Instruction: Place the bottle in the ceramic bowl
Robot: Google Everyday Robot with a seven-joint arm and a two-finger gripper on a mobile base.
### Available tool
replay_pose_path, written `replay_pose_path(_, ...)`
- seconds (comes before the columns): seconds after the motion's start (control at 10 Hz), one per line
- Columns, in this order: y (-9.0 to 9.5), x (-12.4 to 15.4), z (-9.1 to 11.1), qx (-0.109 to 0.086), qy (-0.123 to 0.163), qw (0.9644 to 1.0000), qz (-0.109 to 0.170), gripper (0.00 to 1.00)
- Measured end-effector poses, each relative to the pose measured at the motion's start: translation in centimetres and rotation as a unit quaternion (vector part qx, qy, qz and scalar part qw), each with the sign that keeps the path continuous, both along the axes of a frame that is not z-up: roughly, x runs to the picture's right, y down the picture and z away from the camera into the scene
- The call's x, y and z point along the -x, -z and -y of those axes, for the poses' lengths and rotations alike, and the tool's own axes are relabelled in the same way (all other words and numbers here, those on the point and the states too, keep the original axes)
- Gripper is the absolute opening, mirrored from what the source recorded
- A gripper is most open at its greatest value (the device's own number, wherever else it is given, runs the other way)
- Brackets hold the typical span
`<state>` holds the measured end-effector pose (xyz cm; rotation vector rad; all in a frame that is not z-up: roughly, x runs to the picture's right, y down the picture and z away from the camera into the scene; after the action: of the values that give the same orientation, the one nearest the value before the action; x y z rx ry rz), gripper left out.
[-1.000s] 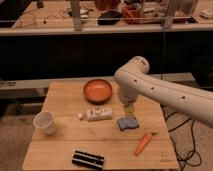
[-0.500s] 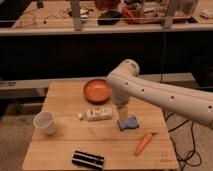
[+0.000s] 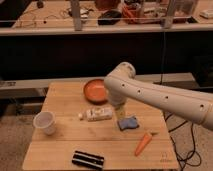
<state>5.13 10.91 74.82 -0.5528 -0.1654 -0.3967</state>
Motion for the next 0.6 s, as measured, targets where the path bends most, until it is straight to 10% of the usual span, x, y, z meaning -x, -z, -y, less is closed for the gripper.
replay_pose_path(0.6, -3.0, 1.0, -1.6, 0.01, 0.024, 0.999, 0.037, 0.8)
